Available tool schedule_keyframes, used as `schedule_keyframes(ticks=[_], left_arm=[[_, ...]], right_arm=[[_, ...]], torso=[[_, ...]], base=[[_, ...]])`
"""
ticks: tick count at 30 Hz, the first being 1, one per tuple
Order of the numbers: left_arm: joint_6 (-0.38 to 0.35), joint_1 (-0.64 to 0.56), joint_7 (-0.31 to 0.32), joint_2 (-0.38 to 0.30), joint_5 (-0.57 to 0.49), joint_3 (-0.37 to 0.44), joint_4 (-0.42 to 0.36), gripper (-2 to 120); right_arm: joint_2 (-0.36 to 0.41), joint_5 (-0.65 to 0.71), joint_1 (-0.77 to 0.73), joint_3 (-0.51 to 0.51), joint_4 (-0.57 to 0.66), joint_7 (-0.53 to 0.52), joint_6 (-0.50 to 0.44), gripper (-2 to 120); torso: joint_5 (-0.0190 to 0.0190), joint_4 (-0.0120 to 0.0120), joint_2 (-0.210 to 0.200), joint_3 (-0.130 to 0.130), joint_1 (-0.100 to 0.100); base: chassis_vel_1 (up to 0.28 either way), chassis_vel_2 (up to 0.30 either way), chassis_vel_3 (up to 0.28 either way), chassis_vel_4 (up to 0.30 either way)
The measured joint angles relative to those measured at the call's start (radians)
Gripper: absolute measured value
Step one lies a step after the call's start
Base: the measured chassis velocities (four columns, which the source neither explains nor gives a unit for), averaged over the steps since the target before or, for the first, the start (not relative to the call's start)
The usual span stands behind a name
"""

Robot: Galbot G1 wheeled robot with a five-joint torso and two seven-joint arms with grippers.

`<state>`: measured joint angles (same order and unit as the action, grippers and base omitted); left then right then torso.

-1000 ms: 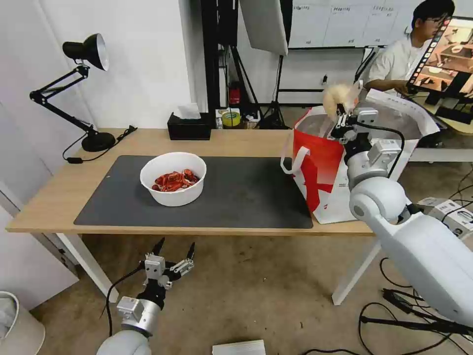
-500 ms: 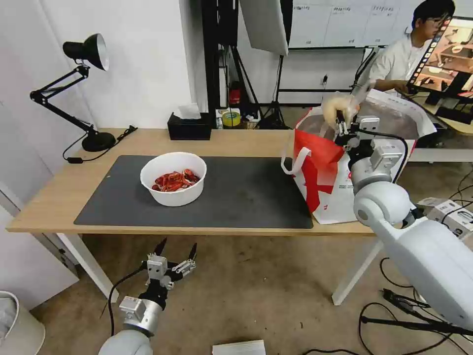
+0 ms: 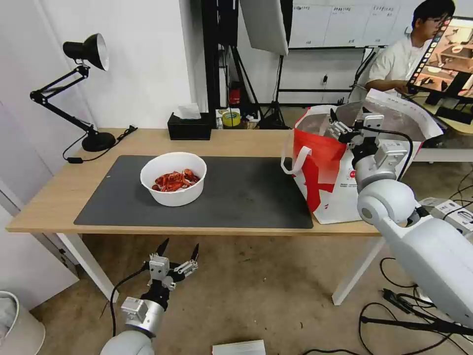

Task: Pick up the trash from the table and place it into the takeout bag.

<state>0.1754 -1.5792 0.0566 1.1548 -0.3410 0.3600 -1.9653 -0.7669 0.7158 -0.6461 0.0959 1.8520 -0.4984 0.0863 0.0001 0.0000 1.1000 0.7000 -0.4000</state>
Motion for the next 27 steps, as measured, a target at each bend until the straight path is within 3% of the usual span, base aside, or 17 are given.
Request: schedule_keyframes(ticks=[16, 27], left_arm=[[-0.001, 0.001, 0.000, 0.000, 0.000, 0.003, -0.006, 100], [-0.002, 0.003, 0.001, -0.006, -0.007, 0.018, -0.009, 100]], right_arm=[[0.019, 0.032, -0.021, 0.027, 0.048, 0.009, -0.004, 100], [0.058, 0.119, -0.155, 0.064, 0.179, 0.164, -0.046, 100]], torso=[[0.0000, 0.0000, 0.000, 0.000, 0.000], [0.0000, 0.0000, 0.000, 0.000, 0.000]], base=[[0.000, 0.000, 0.000, 0.000], [0.000, 0.000, 0.000, 0.000]])
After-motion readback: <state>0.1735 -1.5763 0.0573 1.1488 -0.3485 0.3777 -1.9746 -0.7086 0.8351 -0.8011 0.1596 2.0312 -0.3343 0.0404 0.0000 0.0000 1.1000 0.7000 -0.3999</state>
